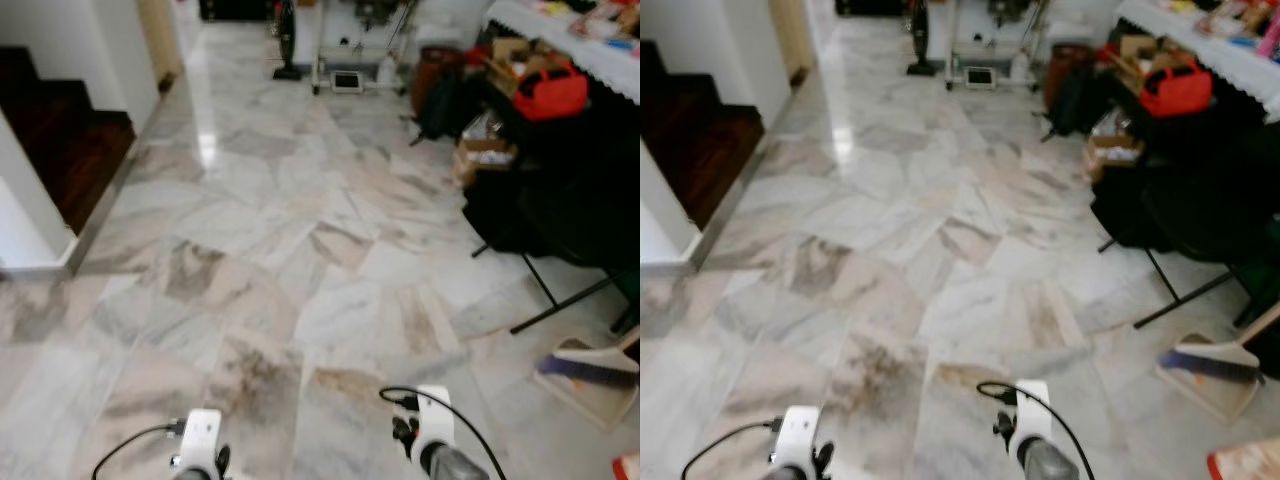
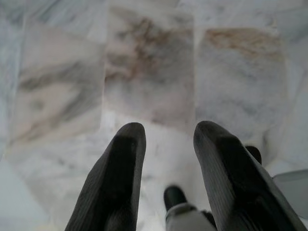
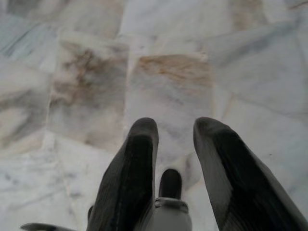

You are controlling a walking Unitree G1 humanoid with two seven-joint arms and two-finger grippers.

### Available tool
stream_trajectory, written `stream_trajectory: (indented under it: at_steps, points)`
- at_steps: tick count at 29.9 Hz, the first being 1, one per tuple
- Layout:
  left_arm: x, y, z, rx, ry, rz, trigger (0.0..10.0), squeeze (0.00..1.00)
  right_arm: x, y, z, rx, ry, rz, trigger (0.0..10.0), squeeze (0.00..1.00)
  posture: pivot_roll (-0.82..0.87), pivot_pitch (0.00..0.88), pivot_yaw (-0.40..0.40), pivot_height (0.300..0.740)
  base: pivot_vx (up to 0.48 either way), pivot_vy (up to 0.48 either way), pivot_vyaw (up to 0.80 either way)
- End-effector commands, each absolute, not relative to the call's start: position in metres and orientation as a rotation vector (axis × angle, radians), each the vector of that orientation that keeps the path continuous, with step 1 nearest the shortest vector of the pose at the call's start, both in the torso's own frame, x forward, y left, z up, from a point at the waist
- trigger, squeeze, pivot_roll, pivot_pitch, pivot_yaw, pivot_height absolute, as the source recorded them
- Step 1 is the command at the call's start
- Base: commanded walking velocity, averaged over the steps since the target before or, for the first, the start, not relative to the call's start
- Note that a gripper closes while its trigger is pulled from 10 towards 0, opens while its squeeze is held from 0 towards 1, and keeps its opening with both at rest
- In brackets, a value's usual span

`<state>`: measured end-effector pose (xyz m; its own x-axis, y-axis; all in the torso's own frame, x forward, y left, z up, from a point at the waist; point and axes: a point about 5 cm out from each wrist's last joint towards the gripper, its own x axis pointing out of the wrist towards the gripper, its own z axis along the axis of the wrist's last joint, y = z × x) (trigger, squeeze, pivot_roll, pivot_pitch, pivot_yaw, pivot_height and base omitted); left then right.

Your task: Setting the table

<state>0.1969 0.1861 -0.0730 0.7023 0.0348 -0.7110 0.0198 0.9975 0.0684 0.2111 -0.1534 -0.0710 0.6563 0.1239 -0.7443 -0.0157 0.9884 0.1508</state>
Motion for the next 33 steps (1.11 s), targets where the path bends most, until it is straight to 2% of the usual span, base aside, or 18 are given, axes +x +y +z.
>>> stream_trajectory:
  at_steps: [1, 33]
  points:
    - [0.1956, 0.1771, -0.075, 0.054, 0.8, -0.009, 10.0, 0.0, 0.2098, -0.161, -0.0716, 0.127, 0.86, 0.057, 10.0, 0.0, 0.1, 0.0, -0.023, 0.74, 0.0, 0.0, -0.78]
    - [0.1952, 0.1747, -0.0751, 0.023, 0.795, -0.004, 10.0, 0.0, 0.2107, -0.1604, -0.0714, 0.125, 0.865, 0.046, 10.0, 0.0, 0.1, 0.0, -0.035, 0.74, 0.0, 0.0, -0.78]
